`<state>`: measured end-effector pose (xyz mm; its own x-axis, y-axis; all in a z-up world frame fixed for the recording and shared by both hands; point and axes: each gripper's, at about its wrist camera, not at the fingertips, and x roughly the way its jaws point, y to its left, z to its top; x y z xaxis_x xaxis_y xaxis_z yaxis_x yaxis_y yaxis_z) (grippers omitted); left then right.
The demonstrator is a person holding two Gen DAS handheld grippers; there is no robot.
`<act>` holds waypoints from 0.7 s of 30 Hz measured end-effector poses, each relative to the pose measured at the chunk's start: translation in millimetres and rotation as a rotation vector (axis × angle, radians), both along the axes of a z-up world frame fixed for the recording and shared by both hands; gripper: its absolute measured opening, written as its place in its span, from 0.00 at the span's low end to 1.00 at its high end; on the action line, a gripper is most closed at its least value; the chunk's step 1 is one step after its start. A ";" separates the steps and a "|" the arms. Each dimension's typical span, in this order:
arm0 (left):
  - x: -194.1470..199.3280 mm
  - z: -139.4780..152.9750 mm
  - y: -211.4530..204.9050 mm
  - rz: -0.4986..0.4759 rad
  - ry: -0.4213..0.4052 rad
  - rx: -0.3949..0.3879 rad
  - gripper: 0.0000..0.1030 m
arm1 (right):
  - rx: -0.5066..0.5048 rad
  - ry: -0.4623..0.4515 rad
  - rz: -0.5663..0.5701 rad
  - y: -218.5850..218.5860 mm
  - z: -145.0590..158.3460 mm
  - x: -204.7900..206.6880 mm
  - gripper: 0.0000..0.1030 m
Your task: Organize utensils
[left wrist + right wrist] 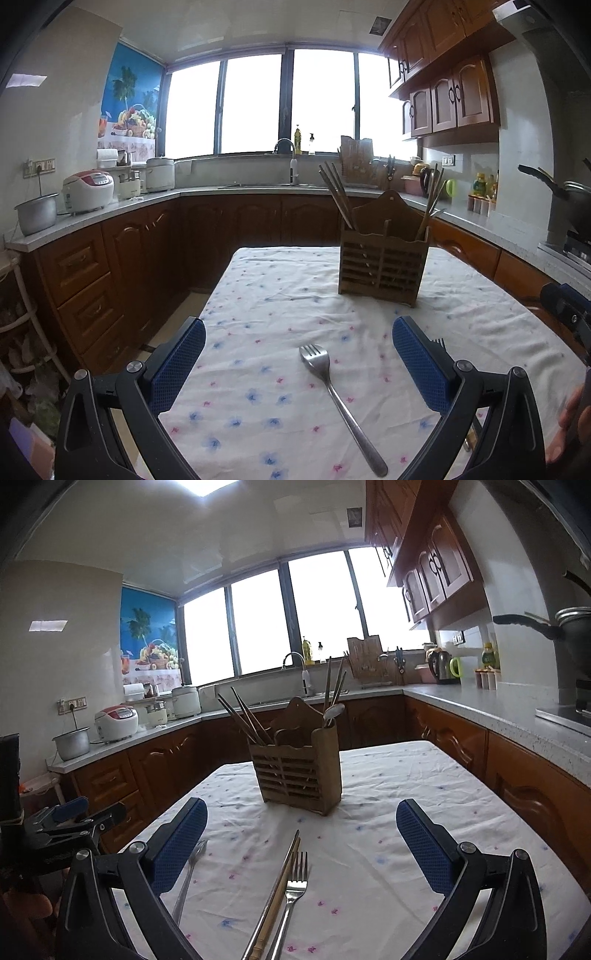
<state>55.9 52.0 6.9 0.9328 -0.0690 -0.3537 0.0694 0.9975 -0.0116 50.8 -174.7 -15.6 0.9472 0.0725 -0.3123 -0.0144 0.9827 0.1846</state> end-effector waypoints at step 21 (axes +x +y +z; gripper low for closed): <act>3.1 -7.7 5.9 0.013 0.002 -0.008 0.99 | -0.034 -0.008 0.023 7.8 1.3 -1.0 1.00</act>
<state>59.0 57.8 -0.8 0.9328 -0.0601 -0.3554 0.0567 0.9982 -0.0200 49.9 -167.0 -14.3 0.9480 0.0834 -0.3073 -0.0381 0.9879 0.1505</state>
